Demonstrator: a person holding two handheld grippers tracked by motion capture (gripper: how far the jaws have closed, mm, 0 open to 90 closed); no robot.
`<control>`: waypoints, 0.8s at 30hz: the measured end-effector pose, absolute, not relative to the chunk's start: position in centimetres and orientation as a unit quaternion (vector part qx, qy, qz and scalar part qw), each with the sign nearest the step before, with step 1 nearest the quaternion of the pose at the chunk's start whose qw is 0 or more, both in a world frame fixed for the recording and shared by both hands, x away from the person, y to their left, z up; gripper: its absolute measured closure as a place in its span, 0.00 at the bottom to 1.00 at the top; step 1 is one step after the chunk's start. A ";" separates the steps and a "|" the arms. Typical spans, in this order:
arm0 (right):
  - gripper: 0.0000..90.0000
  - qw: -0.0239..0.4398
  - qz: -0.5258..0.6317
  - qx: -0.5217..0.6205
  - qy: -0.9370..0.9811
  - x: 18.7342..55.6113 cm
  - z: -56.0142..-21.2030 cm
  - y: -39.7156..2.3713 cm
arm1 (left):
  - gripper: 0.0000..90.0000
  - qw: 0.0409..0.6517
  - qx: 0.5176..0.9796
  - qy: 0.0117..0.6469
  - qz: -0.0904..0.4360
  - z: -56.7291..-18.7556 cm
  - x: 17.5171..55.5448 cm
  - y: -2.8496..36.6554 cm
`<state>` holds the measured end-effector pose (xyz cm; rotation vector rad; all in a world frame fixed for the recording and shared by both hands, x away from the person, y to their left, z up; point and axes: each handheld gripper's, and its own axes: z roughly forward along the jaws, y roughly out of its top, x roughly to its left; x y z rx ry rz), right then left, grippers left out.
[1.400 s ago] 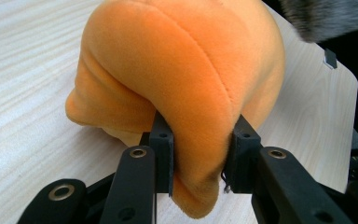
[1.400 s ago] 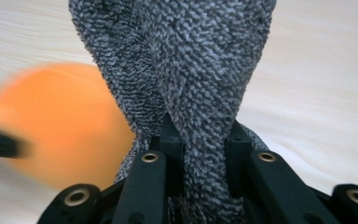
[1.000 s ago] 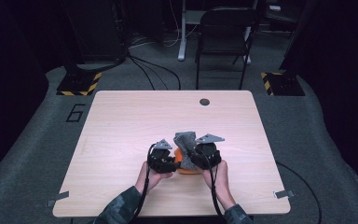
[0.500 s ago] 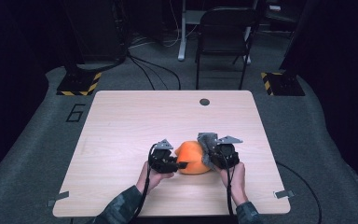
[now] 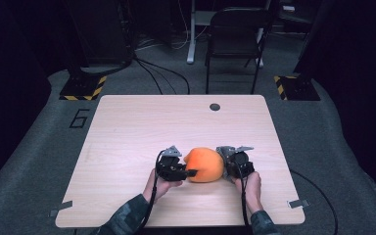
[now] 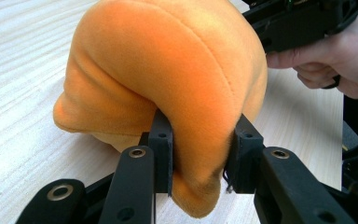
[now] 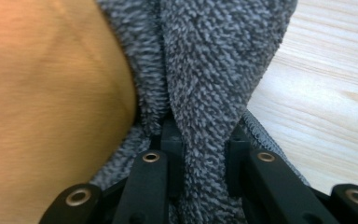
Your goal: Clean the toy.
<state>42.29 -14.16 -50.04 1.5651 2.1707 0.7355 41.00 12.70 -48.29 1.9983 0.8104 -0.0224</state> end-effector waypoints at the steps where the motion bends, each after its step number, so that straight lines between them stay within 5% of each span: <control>1: 0.84 0.180 0.264 0.562 0.763 42.3 -49.9 -14.5 | 0.75 0.473 0.817 0.330 -0.010 -48.3 41.0 12.7; 13: 0.83 0.198 0.412 0.485 0.746 38.7 -41.0 -12.4 | 0.73 0.470 0.820 0.327 -0.003 -48.2 40.9 12.6; 24: 0.83 0.175 0.407 0.439 0.782 38.6 -42.9 -7.7 | 0.73 0.466 0.824 0.323 0.007 -48.4 40.8 12.6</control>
